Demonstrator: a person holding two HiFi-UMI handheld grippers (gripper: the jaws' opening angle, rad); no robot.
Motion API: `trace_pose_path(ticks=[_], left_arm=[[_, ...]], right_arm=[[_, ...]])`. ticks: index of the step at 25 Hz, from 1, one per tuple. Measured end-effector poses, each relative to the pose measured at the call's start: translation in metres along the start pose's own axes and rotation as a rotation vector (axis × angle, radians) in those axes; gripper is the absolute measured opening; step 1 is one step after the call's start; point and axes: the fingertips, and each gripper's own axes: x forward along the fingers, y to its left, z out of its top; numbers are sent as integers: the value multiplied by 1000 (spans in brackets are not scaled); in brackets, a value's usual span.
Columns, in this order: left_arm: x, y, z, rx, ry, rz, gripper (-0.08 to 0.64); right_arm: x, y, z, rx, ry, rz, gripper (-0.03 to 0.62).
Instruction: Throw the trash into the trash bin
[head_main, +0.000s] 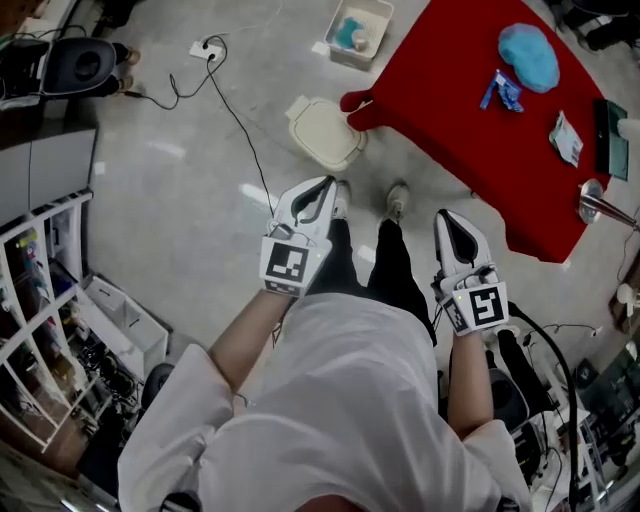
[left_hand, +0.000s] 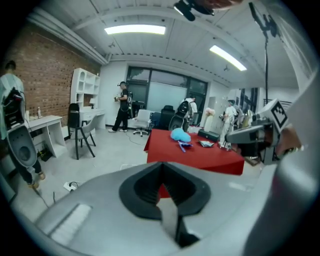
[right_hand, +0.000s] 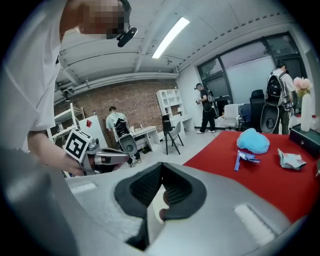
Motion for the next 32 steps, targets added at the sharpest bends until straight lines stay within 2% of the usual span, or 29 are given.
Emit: trace_pose_path(ticks=[11, 22, 29, 32], left_arm=[[57, 9, -104, -57, 144, 31, 5], [116, 23, -194, -88, 244, 58, 5], [159, 20, -273, -98, 324, 76, 5], [172, 18, -307, -129, 364, 106, 5]], right_arm=[[40, -24, -66, 30, 91, 44, 0], [81, -47, -122, 56, 160, 77, 0], [104, -61, -166, 101, 173, 85, 0], [109, -65, -182, 110, 186, 91, 0]])
